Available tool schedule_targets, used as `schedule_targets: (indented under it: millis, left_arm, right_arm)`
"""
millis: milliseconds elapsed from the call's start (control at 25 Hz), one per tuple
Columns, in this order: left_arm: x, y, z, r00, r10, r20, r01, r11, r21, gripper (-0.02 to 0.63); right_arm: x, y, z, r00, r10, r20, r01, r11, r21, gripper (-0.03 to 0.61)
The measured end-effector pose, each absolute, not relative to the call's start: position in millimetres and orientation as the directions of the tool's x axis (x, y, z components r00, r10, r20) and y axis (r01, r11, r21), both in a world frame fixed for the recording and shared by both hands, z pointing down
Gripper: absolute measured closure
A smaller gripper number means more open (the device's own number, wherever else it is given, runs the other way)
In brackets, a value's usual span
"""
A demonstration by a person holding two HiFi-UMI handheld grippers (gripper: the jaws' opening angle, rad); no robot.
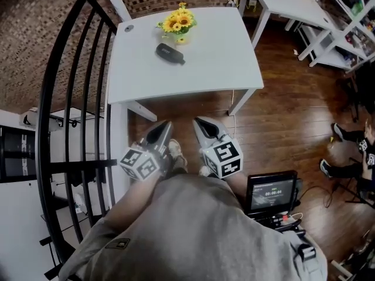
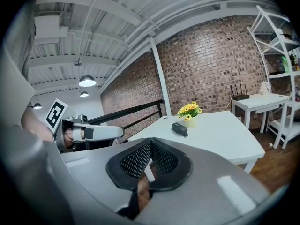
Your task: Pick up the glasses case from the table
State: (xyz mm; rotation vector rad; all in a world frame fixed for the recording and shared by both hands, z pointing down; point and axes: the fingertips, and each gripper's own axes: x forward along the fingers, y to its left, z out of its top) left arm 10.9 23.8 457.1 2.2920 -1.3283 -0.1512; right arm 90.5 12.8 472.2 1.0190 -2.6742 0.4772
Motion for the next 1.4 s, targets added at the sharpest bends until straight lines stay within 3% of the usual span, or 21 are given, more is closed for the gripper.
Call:
schedule_targets:
  millis: [680,1320,1400]
  left_arm:
    - [-89,-122,463,0.585,-0.807,0.083,-0.722,-0.471,0.507,0.612]
    - [-127,-202,501,0.564,-0.812,0.151,-0.739,-0.415,0.531,0.612]
    - [-130,-212,506,0.555,-0.816,0.165,-0.748,-0.401,0.529,0.612]
  right_arm:
    - [-5,-136,478,-0.645,-0.644,0.412,-0.733,0.673,-0.095,0.566]
    - [-54,-230,521,-0.634,-0.572,0.52,-0.672,0.74,-0.005,0.561]
    - [-58,-241,530,-0.64,-0.544,0.543,-0.653,0.757,-0.011,0.511]
